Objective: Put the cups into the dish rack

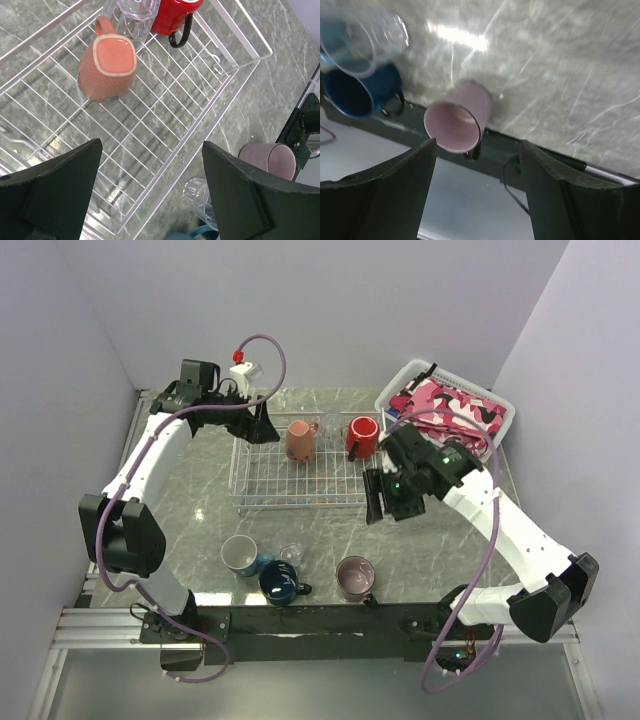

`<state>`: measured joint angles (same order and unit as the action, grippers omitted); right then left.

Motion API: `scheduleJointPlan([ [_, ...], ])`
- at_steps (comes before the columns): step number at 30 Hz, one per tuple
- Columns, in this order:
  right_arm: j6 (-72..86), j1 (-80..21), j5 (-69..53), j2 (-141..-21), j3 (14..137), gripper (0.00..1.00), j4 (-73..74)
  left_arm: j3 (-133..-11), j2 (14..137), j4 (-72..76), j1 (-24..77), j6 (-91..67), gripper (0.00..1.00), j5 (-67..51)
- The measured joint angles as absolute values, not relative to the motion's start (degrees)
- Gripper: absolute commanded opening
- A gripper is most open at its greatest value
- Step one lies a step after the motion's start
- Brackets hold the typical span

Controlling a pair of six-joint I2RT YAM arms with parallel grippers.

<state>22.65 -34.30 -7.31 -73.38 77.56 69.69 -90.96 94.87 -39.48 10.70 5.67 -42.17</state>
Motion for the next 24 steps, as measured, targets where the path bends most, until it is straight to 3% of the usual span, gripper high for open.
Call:
scheduleJointPlan([
  [9, 23.62, -43.66, -9.61, -66.63, 65.78, 0.73, 64.27, -90.04, 95.48, -37.52, 10.70, 4.62, 0.89, -42.17],
  [24, 25.80, -50.50, -6.00, -71.18, 53.49, 0.71, 51.64, -86.41, 92.84, -36.93, 10.74, 2.76, 0.89, -39.88],
])
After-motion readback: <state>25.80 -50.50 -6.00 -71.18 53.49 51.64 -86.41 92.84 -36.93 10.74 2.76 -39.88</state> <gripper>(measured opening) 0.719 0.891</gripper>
